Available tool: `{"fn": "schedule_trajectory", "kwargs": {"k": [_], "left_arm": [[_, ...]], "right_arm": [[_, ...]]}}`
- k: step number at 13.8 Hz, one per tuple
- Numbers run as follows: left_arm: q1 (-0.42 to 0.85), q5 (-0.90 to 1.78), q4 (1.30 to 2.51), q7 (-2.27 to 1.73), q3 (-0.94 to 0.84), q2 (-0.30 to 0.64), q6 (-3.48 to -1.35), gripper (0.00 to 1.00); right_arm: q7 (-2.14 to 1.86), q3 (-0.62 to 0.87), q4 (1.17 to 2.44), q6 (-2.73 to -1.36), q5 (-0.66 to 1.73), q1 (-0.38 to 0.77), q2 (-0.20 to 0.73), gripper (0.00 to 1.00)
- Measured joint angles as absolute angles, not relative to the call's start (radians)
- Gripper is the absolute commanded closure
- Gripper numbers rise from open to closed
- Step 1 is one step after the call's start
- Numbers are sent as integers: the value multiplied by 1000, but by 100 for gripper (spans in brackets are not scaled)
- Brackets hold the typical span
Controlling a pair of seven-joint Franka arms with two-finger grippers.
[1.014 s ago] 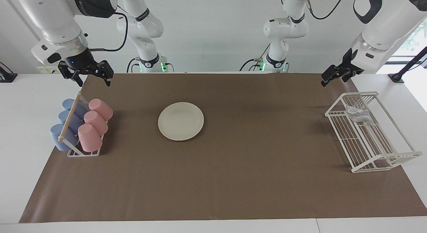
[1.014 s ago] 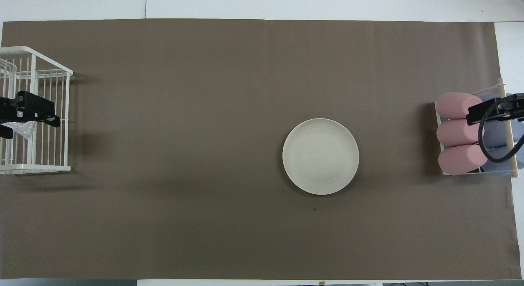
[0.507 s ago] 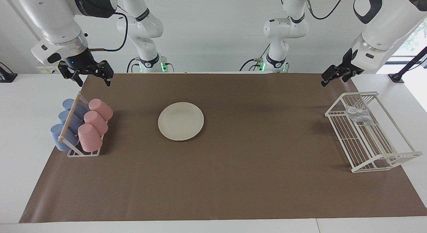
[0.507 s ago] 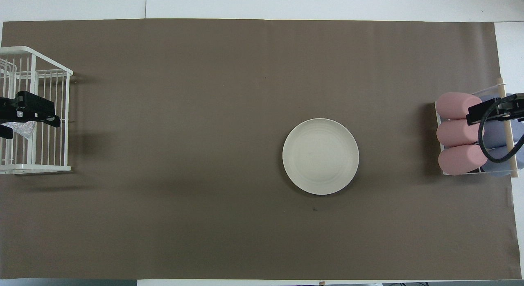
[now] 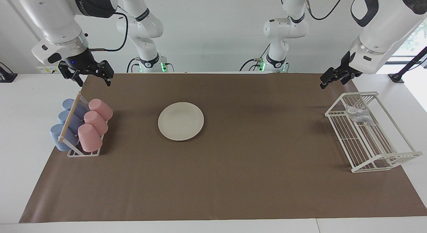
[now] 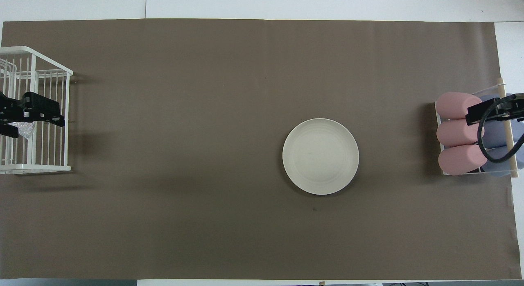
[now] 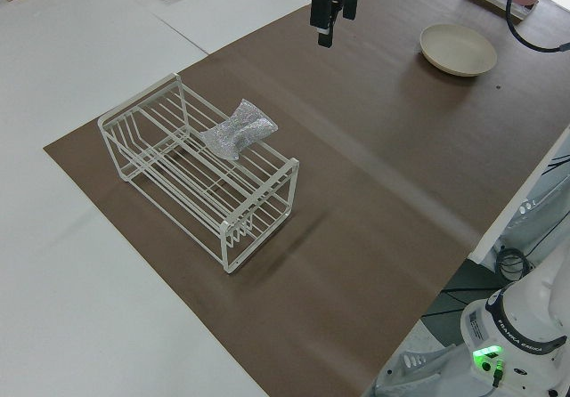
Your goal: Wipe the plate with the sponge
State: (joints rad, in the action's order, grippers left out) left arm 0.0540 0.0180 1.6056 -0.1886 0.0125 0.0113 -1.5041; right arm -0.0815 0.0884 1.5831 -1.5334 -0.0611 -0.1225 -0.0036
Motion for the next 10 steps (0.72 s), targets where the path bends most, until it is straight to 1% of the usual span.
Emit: {"fn": "schedule_trajectory", "kwargs": {"k": [3, 5, 8, 10], "left_arm": [[92, -61, 1712, -186, 11, -19, -1570, 0], [121, -143, 1781, -186, 10, -22, -1613, 0], [167, -314, 1891, -209, 9, -14, -1694, 0], [186, -437, 1939, -261, 9, 16, -1743, 0]], "right_arm": [[-65, 95, 1584, -1533, -61, -122, -4, 0], [-15, 97, 1585, -1533, -61, -122, -4, 0], [66, 107, 1585, -1533, -61, -121, -4, 0], [108, 129, 1585, -1531, -61, -120, -4, 0]]}}
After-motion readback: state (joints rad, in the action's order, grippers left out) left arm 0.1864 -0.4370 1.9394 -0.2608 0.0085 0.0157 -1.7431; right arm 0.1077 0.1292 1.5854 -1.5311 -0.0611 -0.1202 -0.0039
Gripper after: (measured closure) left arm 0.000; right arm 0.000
